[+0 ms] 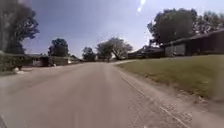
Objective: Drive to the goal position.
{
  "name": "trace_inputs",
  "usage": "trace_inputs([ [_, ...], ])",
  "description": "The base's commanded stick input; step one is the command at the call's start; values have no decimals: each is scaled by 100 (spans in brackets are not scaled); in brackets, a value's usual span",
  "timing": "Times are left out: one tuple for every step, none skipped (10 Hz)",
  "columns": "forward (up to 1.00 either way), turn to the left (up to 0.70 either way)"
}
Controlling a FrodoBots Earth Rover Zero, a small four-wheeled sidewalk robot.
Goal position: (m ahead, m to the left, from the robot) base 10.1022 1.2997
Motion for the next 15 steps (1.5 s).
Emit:
trace_inputs([
  [70, 0],
  [70, 0],
  [70, 0],
  [70, 0],
  [70, 0],
  [70, 0],
  [70, 0],
  [70, 0],
  [70, 0],
  [70, 0],
  [70, 0],
  [70, 0],
  [70, 0],
  [70, 0],
  [70, 0],
])
